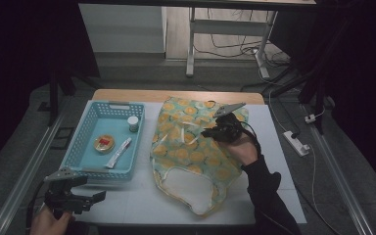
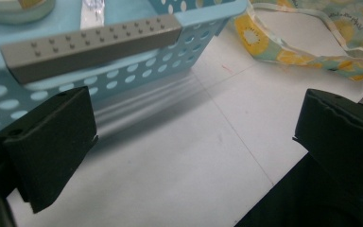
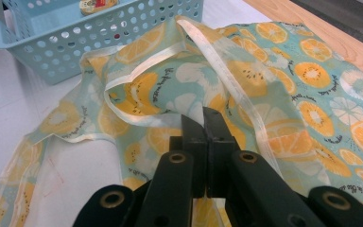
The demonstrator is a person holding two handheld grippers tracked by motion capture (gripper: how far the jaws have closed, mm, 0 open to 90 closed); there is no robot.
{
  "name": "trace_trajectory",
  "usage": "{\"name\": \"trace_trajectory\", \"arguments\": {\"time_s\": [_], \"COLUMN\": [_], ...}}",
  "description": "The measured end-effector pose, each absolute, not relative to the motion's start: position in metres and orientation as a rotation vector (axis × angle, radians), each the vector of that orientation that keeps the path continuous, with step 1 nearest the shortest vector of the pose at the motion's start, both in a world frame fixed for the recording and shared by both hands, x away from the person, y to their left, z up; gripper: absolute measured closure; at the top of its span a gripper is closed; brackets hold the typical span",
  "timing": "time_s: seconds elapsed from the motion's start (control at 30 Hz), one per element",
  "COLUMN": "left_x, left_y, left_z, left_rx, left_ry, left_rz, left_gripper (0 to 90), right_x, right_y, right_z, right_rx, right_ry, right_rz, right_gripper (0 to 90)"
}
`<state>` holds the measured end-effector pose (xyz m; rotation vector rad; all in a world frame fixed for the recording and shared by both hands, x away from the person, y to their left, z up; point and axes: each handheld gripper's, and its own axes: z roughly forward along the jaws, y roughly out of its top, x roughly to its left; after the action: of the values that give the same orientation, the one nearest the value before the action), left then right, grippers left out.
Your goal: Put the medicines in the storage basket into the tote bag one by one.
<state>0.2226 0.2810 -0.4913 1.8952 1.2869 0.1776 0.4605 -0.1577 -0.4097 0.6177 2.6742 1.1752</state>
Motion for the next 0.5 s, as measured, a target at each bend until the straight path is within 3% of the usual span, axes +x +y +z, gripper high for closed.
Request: {"name": "trace_trajectory", "arguments": {"time_s": [0.5], "left_x": [0.242], "left_y": [0.285], "left_z": [-0.479], "left_rx": [1.903], "left_ry": [1.262], "left_rz": [0.232], "left_gripper": [0.2], "right_x": [0.461], "right_y": [-0.157], "right_z": [-0.411], "right_rx": [0.621], "right_ry": [2.682], "right_rz": [1.167], "right_gripper": [89.4]}}
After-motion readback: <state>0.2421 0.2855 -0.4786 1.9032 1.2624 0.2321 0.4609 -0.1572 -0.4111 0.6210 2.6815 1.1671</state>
